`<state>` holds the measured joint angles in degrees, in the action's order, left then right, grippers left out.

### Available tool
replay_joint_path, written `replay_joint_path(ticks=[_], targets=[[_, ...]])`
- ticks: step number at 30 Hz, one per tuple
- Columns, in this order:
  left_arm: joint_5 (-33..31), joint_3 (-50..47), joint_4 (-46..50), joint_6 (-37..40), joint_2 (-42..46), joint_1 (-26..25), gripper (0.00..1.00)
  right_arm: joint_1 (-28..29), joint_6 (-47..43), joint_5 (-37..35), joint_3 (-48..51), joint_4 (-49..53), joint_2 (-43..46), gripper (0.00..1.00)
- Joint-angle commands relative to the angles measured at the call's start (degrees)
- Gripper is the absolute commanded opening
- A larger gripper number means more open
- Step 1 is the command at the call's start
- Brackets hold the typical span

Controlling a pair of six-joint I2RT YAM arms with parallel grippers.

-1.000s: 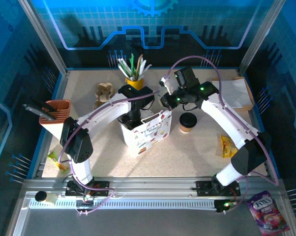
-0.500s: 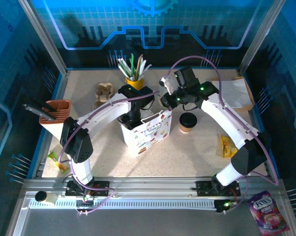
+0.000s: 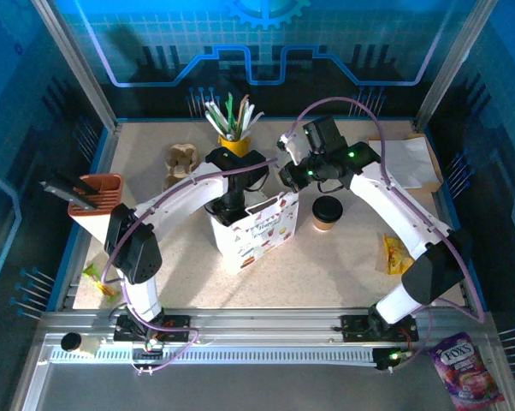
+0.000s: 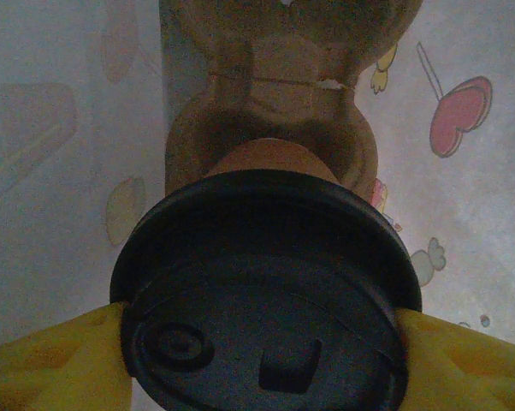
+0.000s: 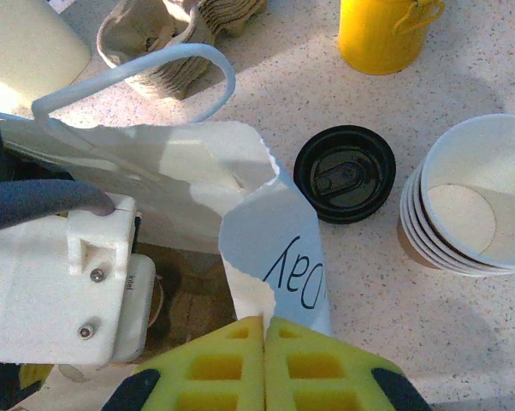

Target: Pack the takeout coffee

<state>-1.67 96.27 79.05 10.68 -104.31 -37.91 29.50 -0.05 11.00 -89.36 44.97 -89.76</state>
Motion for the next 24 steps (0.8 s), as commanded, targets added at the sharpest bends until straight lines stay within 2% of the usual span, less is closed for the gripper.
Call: replay_joint_path(ticks=[1, 24], targets=[[-0.35, 0.05, 1.11, 0.62, 0.69, 0.54, 0.51, -0.64, -0.63, 0.16, -0.99, 0.91, -1.56, 0.08], [-0.35, 0.21, -0.78, 0.62, 0.33, 0.56, 0.51, -0.67, -0.74, 0.11, -0.8, 1.06, -1.75, 0.08]])
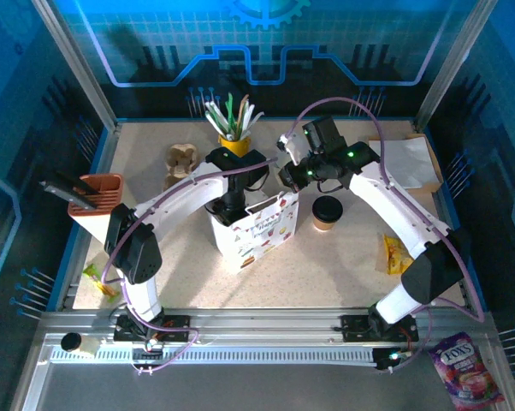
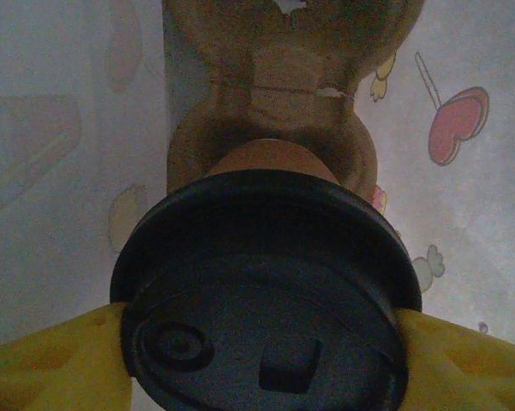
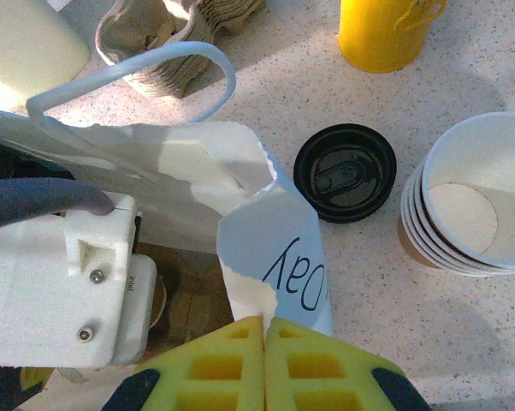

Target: Pack the takeout coffee

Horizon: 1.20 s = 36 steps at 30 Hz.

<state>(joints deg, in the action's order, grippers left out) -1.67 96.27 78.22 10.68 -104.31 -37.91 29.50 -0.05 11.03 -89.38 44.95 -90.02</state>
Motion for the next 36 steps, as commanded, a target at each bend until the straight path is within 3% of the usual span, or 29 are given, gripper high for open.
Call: replay_joint_path(ticks=[1, 36], targets=[[-0.35, 0.16, 0.01, 0.61, 0.26, 0.58, 0.51, -0.69, -0.73, 0.18, -0.79, 1.08, -1.51, 0.08], [0.22, -1.6, -0.61, 1.01, -1.94, 0.91, 0.51, -0.67, -0.79, 0.31, -1.06, 1.19, -1.8, 0.08]])
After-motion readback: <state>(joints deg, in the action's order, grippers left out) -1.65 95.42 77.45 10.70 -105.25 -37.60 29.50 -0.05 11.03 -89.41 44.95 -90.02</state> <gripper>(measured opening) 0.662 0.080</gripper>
